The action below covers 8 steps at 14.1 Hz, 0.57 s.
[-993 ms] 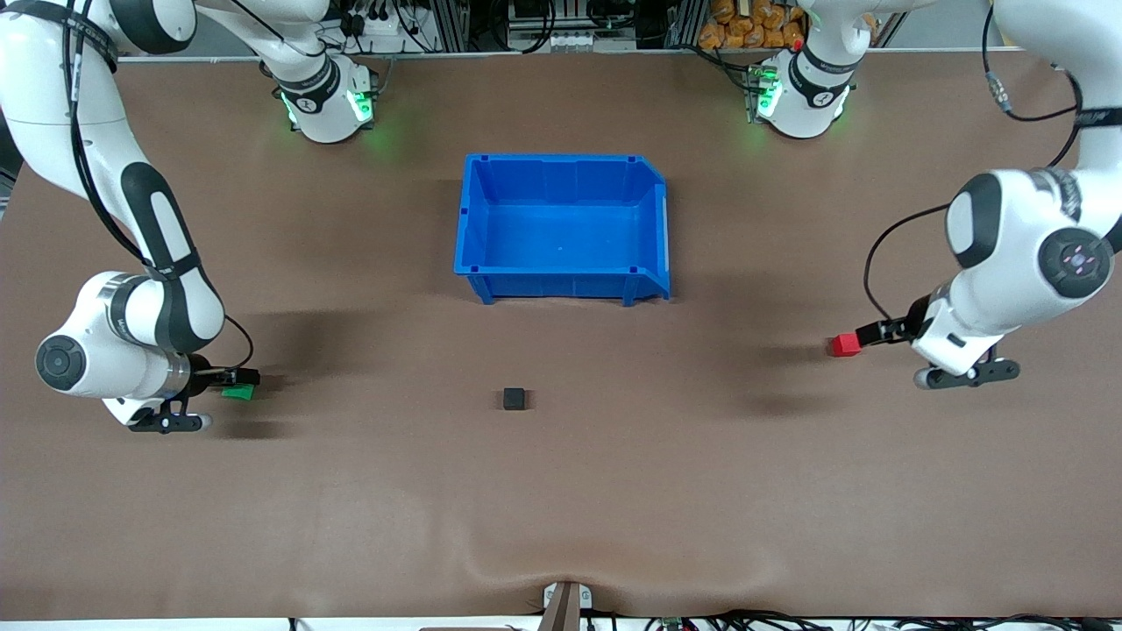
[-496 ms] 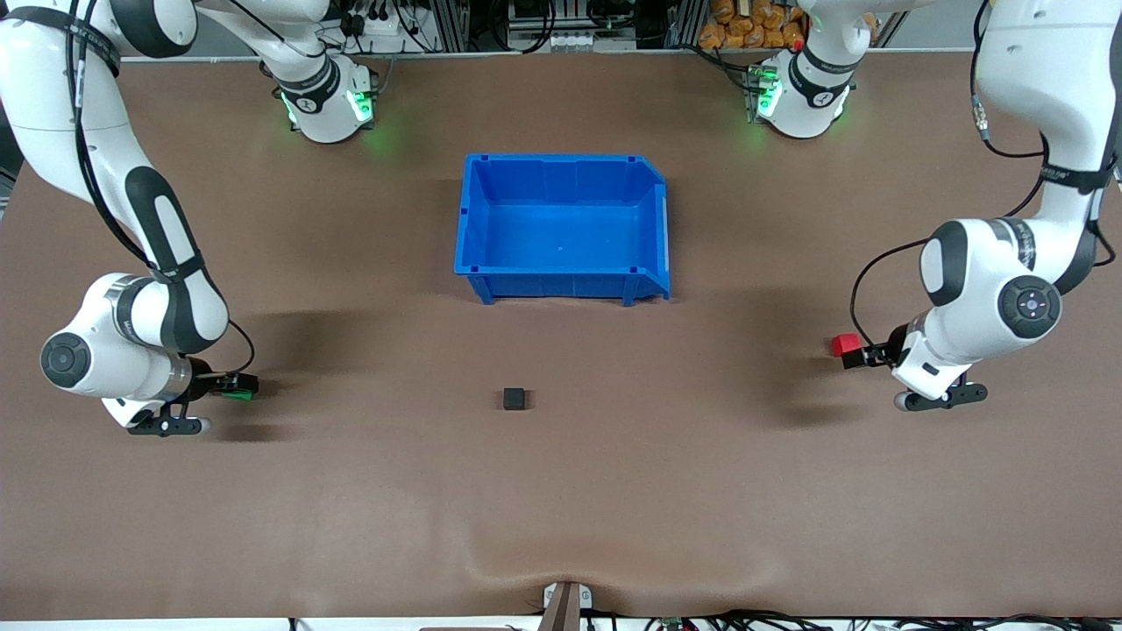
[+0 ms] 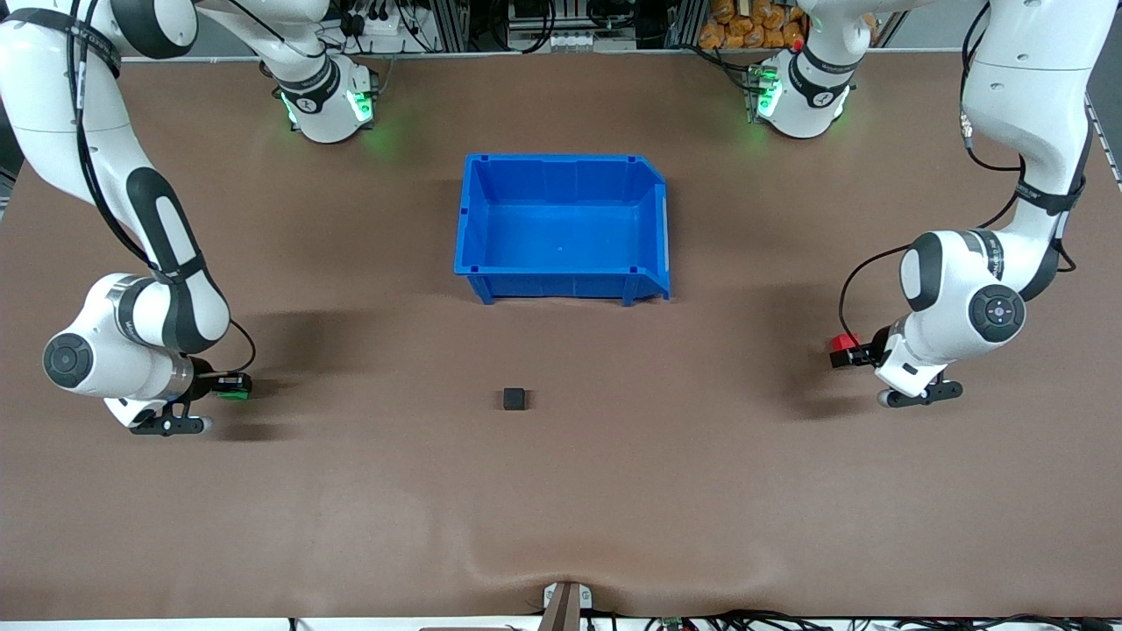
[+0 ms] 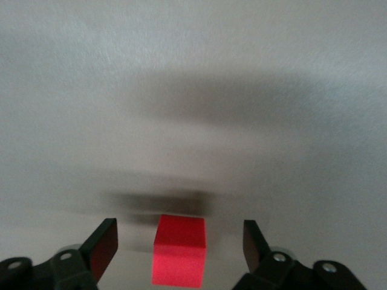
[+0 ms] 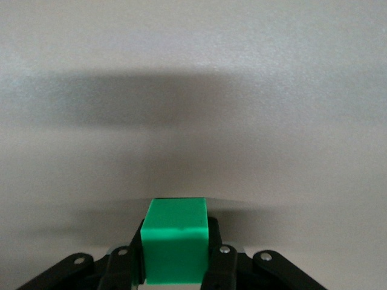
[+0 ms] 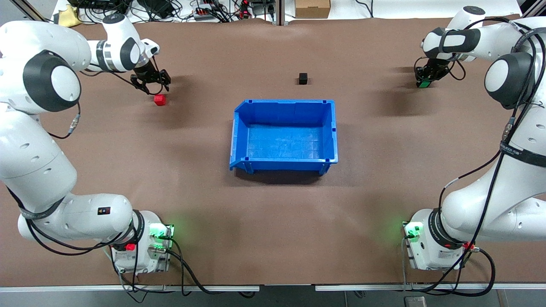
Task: Attach green and red cubes to black cube
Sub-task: 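Grasp the green cube with the right gripper while the left gripper approaches red, then lift the green cube with the right gripper while the left gripper grasps red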
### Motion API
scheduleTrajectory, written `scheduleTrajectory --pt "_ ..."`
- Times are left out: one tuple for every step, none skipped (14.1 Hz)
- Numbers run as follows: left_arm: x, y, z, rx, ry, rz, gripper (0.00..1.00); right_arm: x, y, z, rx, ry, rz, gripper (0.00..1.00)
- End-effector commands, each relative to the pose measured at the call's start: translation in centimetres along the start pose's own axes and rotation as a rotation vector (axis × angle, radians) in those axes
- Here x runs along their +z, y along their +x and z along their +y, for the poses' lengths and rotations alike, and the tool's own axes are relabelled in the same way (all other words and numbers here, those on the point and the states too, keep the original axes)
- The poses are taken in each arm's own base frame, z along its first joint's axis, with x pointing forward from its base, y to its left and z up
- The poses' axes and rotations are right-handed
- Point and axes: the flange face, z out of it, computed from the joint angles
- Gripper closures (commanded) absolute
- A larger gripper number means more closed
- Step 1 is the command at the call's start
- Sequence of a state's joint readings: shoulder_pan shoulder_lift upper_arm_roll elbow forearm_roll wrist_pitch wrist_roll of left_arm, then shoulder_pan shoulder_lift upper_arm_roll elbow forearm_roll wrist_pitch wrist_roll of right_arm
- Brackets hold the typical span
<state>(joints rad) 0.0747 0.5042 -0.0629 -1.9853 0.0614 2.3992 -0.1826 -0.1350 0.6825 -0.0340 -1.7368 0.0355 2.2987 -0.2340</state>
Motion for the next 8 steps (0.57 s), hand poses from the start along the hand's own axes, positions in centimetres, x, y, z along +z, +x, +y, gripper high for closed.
scheduleTrajectory --pt "0.8 -1.1 -0.3 0.019 0.016 -0.011 0.17 -0.9 0.0 0.2 -0.128 0.002 0.012 0.95" --pt "1.1 -1.3 -0.5 0.017 0.017 -0.019 0.2 -1.3 0.1 0.5 -0.176 -0.002 0.02 0.95" --pt "1.2 -1.5 -0.7 0.014 0.018 -0.022 0.25 -1.5 0.3 0.7 -0.217 -0.006 0.028 0.96" --pt "1.2 -1.5 -1.2 0.005 0.017 -0.022 0.34 -1.9 0.7 0.4 -0.266 -0.01 0.038 0.97" --pt "1.1 -1.4 -1.2 0.007 0.017 -0.021 0.4 -2.6 1.1 0.2 -0.323 -0.017 0.052 0.97" --pt "1.1 -1.4 -1.2 0.007 0.017 -0.021 0.43 -3.5 1.9 -0.2 -0.389 -0.028 0.074 0.97" --pt "1.0 -1.4 -1.2 0.007 0.017 -0.019 0.45 -4.5 2.6 -0.2 -0.451 -0.041 0.096 0.97" --pt "1.0 -1.4 -1.2 0.006 0.017 -0.019 0.53 -5.7 3.4 -1.1 -0.531 -0.053 0.118 0.97"
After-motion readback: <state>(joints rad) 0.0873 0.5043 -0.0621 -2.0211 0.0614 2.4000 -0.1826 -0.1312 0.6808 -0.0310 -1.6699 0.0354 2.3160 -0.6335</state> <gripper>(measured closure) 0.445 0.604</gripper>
